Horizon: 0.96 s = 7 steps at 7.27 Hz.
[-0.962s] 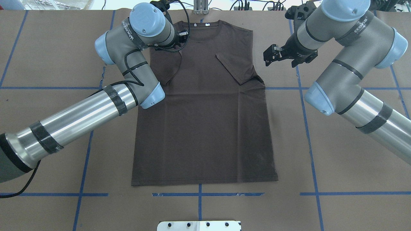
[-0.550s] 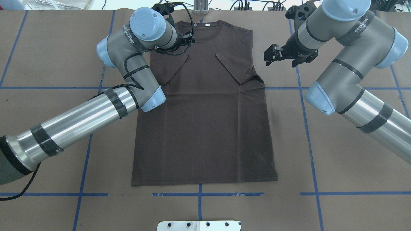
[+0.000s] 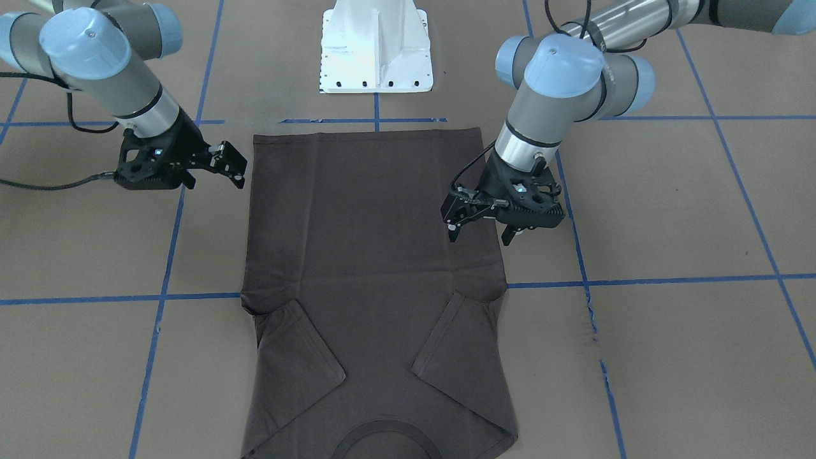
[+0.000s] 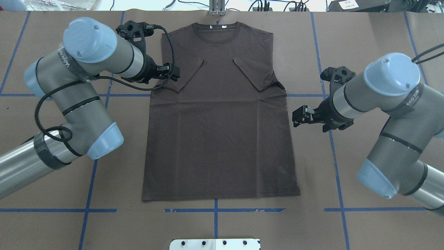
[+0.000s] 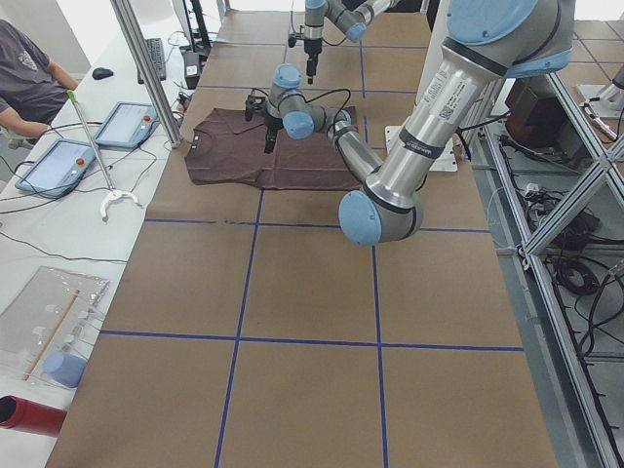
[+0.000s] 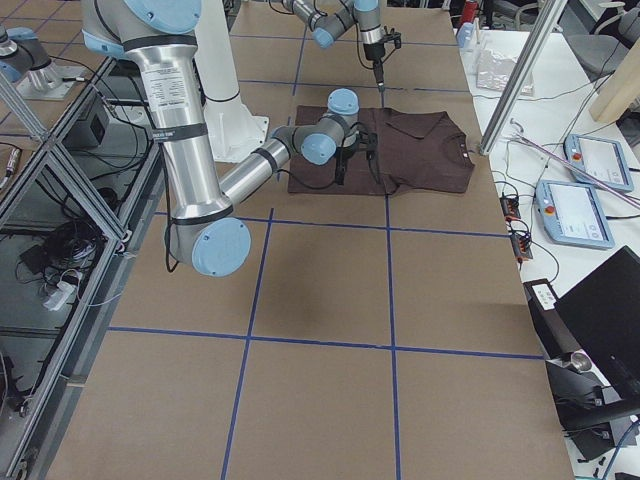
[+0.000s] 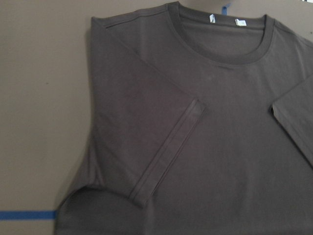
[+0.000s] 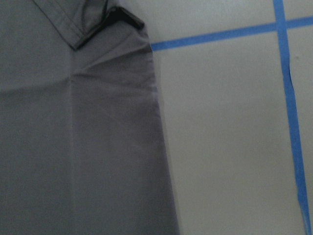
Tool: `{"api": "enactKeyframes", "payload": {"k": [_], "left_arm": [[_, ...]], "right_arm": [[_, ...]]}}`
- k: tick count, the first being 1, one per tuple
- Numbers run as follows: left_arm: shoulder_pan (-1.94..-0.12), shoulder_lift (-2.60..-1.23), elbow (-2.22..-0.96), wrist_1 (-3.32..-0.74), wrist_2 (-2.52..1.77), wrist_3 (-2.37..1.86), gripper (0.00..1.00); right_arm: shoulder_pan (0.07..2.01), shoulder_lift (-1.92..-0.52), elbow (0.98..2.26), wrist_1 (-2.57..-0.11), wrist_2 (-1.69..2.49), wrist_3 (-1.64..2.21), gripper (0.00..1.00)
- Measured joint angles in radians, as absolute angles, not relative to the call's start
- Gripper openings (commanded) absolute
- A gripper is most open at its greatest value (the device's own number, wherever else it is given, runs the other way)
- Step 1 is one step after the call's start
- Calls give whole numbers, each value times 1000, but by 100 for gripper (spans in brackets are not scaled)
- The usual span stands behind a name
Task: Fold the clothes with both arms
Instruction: 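Lower the right gripper to the hem corner nearest it while the left gripper moves down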
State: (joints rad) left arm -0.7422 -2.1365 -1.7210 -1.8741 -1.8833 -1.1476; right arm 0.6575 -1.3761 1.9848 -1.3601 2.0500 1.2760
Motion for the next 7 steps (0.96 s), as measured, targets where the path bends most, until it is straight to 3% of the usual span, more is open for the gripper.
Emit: {"api": "enactKeyframes", "payload": {"k": [4, 7], "left_arm": [[-738, -2100, -1790, -1864, -1877, -1141, 100], [-738, -2098, -1792, -1864, -1875, -1141, 100]], "right_arm": [[345, -1469, 2055, -1358, 1851, 1460, 100], [296, -1462, 2011, -1356, 1814, 1456, 98]]}}
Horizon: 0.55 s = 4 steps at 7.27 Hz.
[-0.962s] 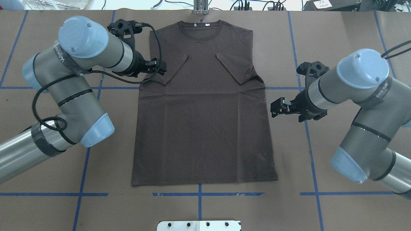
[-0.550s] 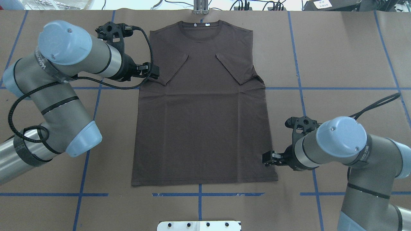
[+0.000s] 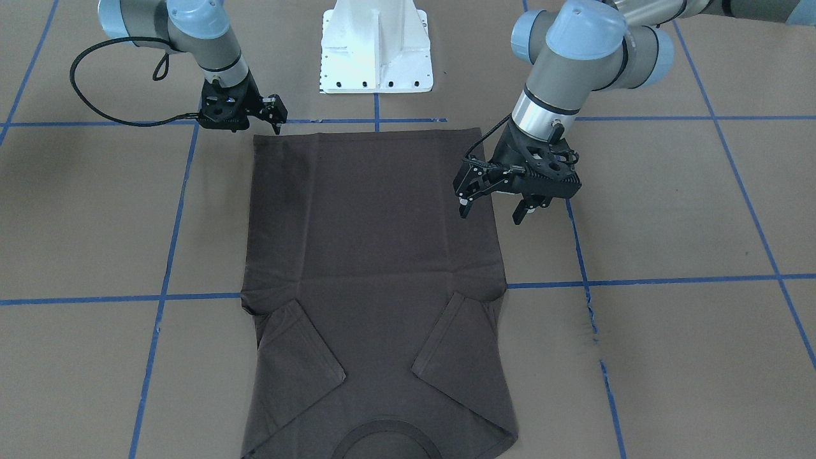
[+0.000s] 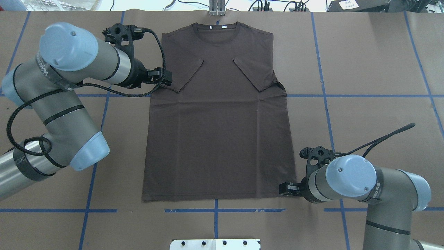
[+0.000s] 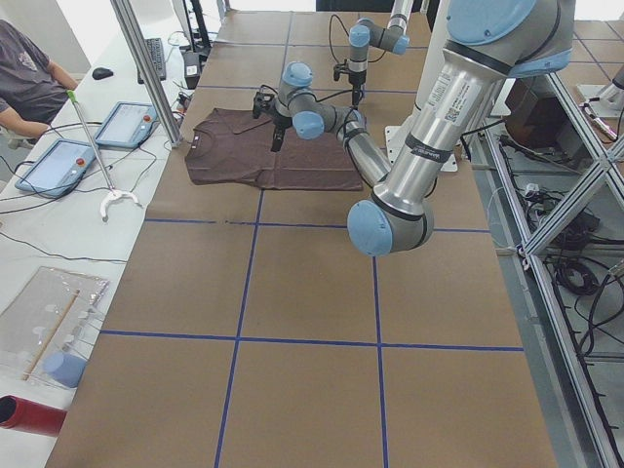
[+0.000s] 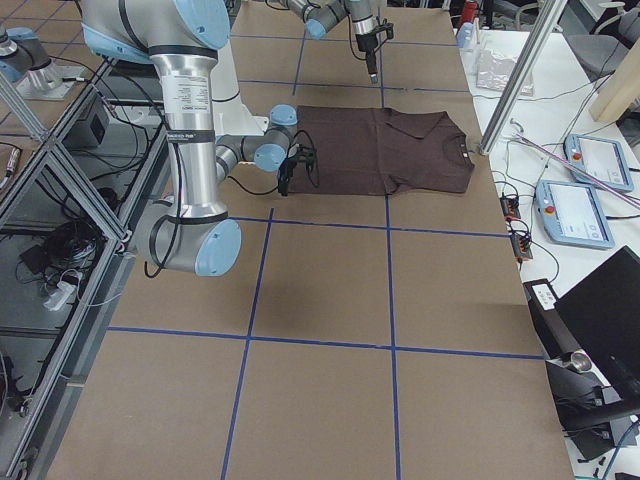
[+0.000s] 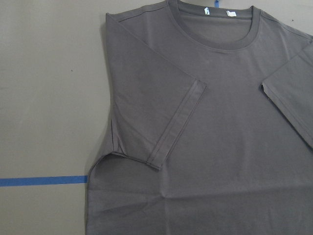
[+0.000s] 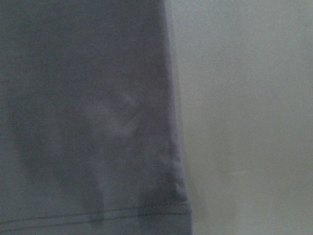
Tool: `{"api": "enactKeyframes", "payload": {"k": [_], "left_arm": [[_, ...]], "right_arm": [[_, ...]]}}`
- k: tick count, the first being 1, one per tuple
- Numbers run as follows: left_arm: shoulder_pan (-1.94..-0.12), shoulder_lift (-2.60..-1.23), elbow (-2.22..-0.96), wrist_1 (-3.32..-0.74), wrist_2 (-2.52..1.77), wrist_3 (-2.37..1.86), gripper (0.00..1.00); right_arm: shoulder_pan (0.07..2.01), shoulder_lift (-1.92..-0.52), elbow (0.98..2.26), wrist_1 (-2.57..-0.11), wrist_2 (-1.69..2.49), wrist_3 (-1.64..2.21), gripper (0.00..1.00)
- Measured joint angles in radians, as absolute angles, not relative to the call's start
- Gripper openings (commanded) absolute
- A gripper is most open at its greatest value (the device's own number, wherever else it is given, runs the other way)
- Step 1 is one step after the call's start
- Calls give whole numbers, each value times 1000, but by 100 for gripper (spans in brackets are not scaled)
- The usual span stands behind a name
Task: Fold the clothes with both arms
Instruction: 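Lower the right gripper to the hem corner nearest it while the left gripper moves down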
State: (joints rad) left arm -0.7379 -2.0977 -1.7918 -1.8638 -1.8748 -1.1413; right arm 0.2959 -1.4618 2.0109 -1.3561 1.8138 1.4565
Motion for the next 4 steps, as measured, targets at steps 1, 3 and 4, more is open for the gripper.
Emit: {"api": "enactKeyframes", "payload": {"k": [1, 3, 4], "left_arm": [[-738, -2097, -1792, -1864, -1875, -1141, 100], [-738, -2092, -1792, -1865, -1874, -1141, 100], [-738, -2089, -1792, -1865, -1874, -1142, 100]], "right_arm": [[294, -1460, 2006, -1356, 1813, 1455, 95], [293, -1459, 1999, -1356, 1814, 1455, 95], [293, -1459, 1995, -1356, 1813, 1451, 95]]}}
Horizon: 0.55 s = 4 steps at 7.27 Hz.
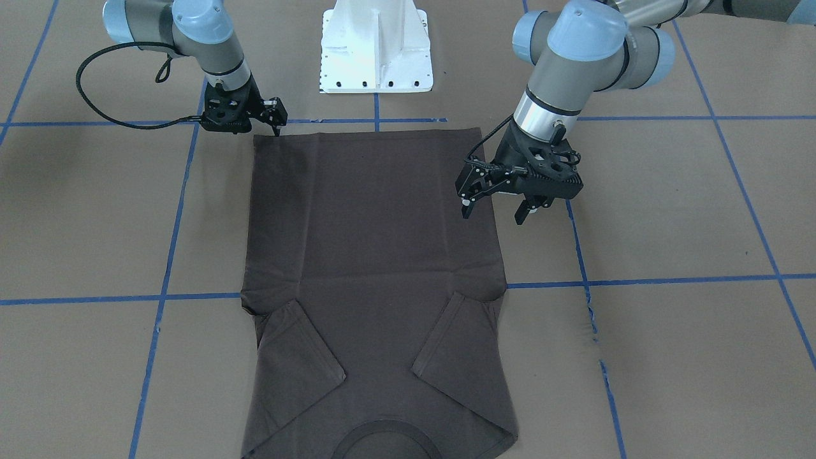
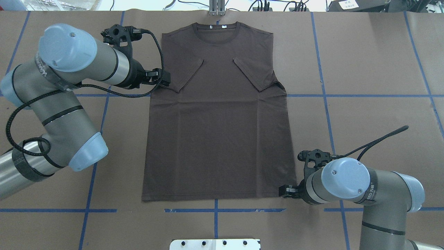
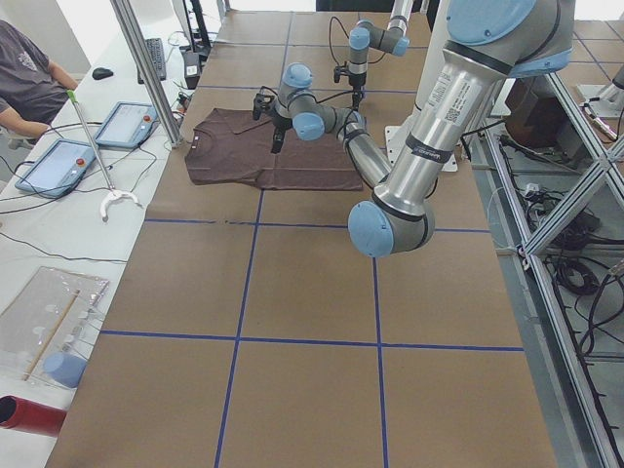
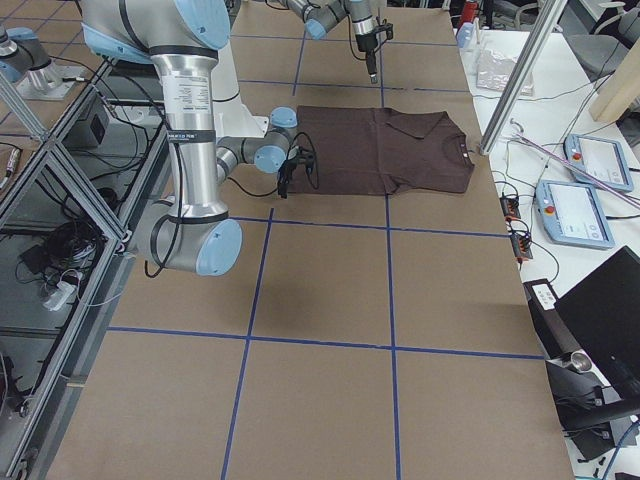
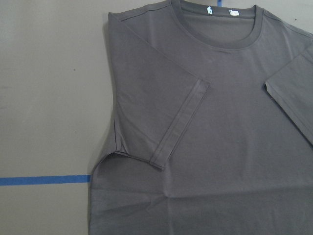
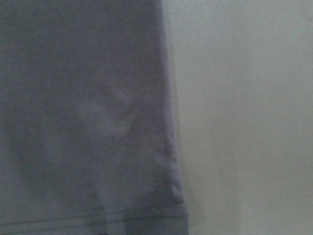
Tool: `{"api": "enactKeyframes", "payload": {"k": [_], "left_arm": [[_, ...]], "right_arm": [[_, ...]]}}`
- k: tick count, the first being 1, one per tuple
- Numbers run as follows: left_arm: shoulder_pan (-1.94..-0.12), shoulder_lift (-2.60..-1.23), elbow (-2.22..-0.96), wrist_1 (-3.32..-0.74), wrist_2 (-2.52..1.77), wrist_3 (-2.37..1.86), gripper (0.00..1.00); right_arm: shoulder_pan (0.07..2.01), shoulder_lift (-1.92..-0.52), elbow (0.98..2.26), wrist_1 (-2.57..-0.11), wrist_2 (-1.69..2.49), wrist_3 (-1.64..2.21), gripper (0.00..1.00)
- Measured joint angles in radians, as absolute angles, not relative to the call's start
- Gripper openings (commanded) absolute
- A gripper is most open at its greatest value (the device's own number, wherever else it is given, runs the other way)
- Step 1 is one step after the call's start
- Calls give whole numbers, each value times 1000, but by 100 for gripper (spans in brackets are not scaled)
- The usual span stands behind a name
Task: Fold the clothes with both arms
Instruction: 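Lower the right gripper to the hem corner nearest it while the left gripper moves down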
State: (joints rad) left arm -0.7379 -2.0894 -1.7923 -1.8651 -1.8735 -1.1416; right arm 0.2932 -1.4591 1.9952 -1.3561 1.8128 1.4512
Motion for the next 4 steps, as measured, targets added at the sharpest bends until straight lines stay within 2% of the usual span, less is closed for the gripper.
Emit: {"api": "enactKeyframes", "payload": {"k": [2, 3, 4], "left_arm": [[-738, -2088, -1792, -1865, -1873, -1142, 100], [-738, -2088, -1792, -1865, -1873, -1142, 100], [-738, -2088, -1792, -1865, -1872, -1142, 100]], "right_arm": [[299, -1459, 1984, -1356, 1810, 1443, 86], [300, -1459, 1981, -1357, 1810, 1442, 73], [300, -1458, 1979, -1356, 1809, 1442, 47]]}}
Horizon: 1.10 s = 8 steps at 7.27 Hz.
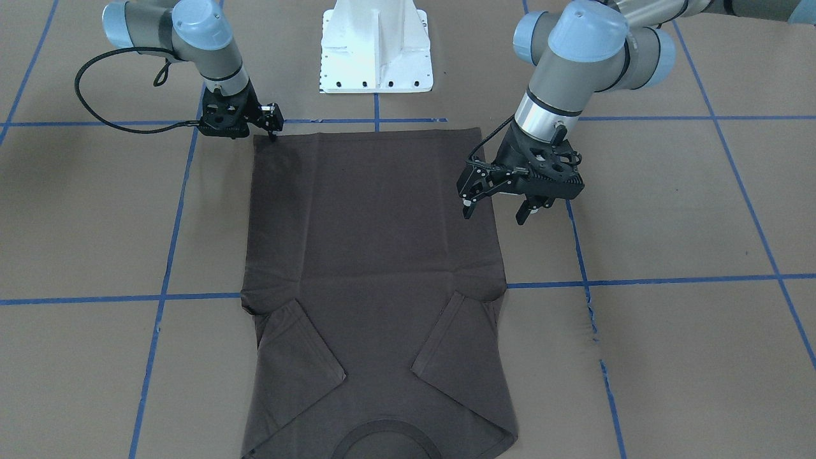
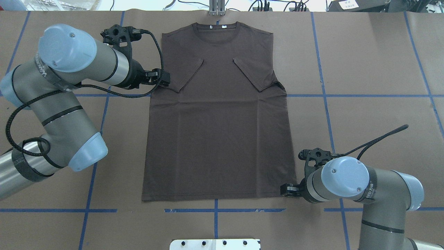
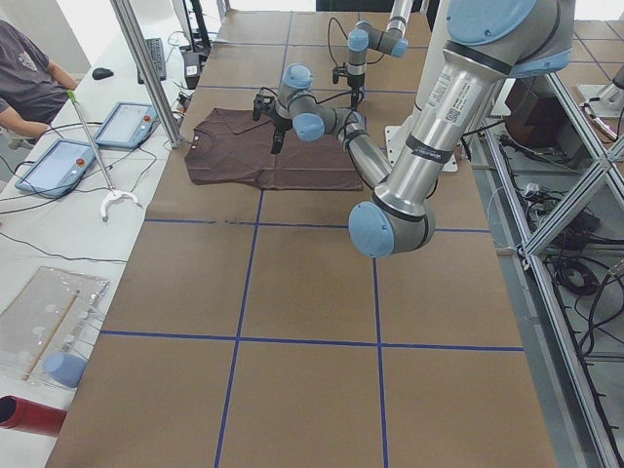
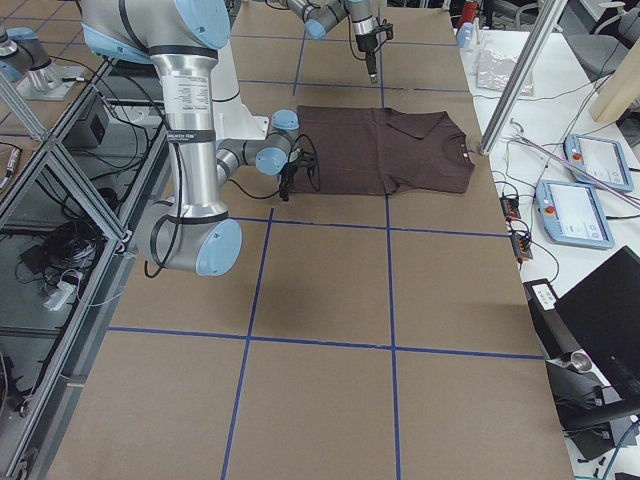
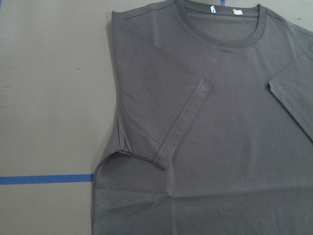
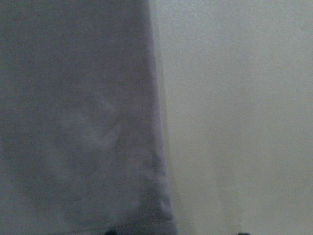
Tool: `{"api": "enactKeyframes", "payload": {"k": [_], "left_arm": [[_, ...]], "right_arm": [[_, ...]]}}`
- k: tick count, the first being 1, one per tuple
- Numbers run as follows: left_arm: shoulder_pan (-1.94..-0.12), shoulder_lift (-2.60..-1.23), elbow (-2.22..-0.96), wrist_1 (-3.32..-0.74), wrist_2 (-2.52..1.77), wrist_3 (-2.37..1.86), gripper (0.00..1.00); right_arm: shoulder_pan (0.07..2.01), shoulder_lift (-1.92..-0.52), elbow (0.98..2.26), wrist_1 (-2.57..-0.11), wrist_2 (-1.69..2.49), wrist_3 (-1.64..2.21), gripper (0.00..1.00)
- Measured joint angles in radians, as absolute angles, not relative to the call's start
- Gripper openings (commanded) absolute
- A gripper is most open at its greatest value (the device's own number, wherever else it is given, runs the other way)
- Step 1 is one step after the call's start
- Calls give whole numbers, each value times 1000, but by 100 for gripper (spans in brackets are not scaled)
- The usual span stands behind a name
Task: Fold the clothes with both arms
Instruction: 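Lower the right gripper to the hem corner nearest it while the left gripper moves down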
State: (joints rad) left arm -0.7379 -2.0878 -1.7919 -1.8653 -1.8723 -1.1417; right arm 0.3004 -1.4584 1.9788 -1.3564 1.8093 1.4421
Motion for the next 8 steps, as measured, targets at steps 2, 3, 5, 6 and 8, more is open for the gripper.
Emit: {"api": "enactKeyframes", "payload": {"k": [2, 3, 5, 6, 8], "left_arm": [[-738, -2086, -1792, -1865, -1871, -1140, 100], [-738, -2085, -1790, -1865, -1871, -1140, 100], [-738, -2085, -1786, -1865, -1871, -1140, 100], [-738, -2085, -1785, -1865, -1871, -1140, 100], [-738, -2085, -1782, -1865, -1872, -1143, 100]], "right_arm": [[301, -1457, 1980, -1356, 1810, 1444, 0], [301, -1458, 1986, -1358, 1809, 1446, 0], [308, -1456, 2008, -1356, 1807, 1450, 0], [310, -1453, 2010, -1357, 1806, 1451, 0], [314, -1439, 2010, -1358, 1805, 1451, 0]]}}
